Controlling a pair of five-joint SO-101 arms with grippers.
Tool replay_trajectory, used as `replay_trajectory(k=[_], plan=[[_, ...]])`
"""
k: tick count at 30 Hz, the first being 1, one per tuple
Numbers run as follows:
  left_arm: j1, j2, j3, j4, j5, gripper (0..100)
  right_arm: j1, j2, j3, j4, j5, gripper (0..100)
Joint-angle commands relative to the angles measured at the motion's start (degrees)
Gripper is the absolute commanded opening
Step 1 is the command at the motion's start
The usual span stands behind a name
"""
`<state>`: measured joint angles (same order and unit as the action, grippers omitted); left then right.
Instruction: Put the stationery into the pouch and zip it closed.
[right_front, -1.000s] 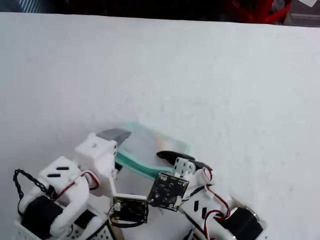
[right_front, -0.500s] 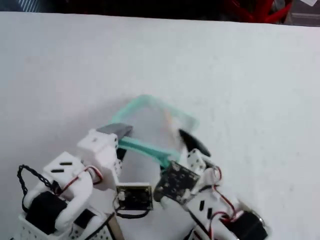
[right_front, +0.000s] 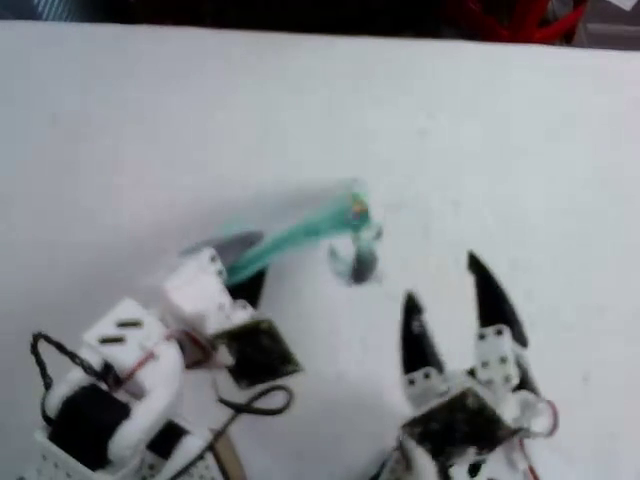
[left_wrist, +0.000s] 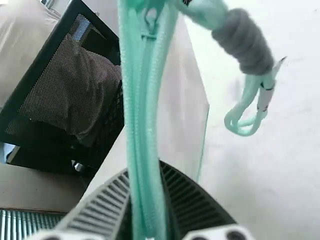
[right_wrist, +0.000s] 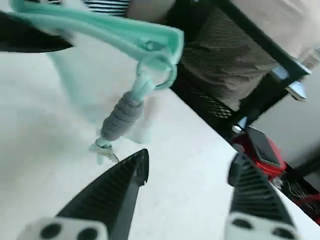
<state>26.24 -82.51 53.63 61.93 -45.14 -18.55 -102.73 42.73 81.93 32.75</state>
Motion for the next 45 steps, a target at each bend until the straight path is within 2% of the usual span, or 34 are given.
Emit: replay_trajectory(k=[1, 3, 6, 10, 18, 23, 27, 34, 36, 40, 45], plan=[[1.0, -0.2, -0.6, -1.8, 4.6, 2, 6.5, 0.7, -5.5, -1.5, -8.4, 15.3], [1.0, -0.2, -0.6, -1.8, 6.4, 2, 5.0, 0.8, -8.0, 0.0, -12.1, 17.6], [2.2, -0.2, -0.6, -1.8, 8.9, 2, -3.2, 1.1, -8.1, -0.5, -12.5, 18.2], [3.0, -0.2, 1.2, -1.4, 9.8, 2, -10.9, 6.6, -1.8, -6.1, -13.5, 18.1], [2.8, -0.5, 7.6, -1.5, 9.5, 2, -10.9, 18.7, 9.6, -23.3, -12.8, 18.3], [2.8, -0.5, 7.7, -1.5, 9.8, 2, -8.9, 19.0, 15.8, -26.8, -9.4, 18.3], [3.0, -0.5, 7.8, -1.5, 9.8, 2, -8.7, 19.4, 20.6, -33.4, -8.8, 18.1], [2.9, -0.6, 7.9, -1.1, 9.8, 2, -5.8, 20.3, 22.0, -42.4, -8.6, 18.0], [3.0, -0.6, 8.0, -1.1, 9.8, 2, -5.5, 23.3, 22.0, -44.1, -6.5, 17.9], [3.0, -0.6, 8.0, -1.3, 9.8, 2, -7.8, 29.4, 21.9, -46.5, -3.4, 9.1], [3.0, -0.6, 8.0, -1.3, 9.8, 2, -7.8, 28.0, 22.0, -46.7, -3.0, 1.9]])
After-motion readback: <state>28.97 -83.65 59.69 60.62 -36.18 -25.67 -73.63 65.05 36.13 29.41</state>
